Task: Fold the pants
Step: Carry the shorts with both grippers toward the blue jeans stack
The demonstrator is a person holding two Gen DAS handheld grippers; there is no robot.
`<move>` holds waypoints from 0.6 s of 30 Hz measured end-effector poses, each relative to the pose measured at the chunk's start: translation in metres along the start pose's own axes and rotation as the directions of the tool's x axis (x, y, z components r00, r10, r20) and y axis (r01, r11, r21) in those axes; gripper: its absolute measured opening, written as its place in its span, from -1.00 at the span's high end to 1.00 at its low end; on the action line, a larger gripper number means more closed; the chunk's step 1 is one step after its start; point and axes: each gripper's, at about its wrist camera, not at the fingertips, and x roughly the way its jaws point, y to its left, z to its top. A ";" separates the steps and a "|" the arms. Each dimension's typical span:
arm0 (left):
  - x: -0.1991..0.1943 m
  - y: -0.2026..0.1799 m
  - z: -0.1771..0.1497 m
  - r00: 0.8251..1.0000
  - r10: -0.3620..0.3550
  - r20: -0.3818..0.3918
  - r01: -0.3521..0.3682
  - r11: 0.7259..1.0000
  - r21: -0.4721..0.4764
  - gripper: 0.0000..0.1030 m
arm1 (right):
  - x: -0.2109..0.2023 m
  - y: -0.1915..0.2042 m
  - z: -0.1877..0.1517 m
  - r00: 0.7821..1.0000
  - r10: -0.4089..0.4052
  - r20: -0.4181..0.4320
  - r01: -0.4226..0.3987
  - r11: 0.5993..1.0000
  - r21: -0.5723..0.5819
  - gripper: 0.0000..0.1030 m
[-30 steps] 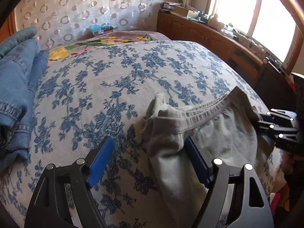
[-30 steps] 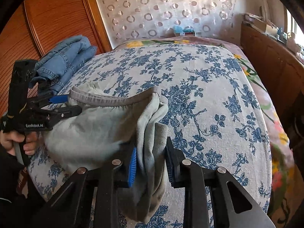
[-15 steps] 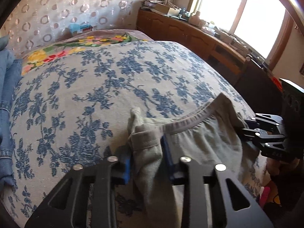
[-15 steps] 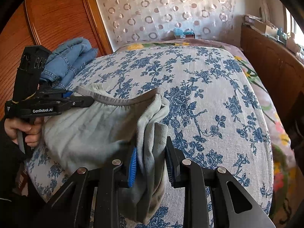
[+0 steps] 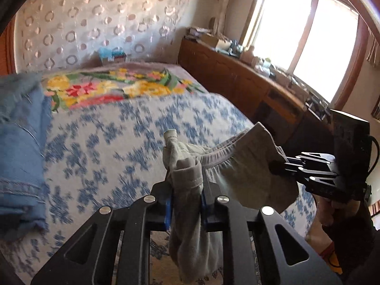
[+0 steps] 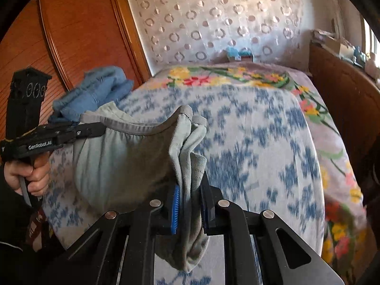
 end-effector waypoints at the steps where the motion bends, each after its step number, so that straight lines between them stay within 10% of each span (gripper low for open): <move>1: -0.005 0.002 0.003 1.000 0.011 0.012 -0.011 1.000 -0.001 0.63 | 0.001 0.002 0.007 1.000 0.006 0.005 -0.006 1.000 -0.013 0.72; 18: -0.094 0.070 0.044 0.947 0.275 0.168 -0.264 0.961 -0.085 0.63 | 0.035 0.069 0.126 0.983 0.157 0.093 -0.127 0.955 -0.269 0.71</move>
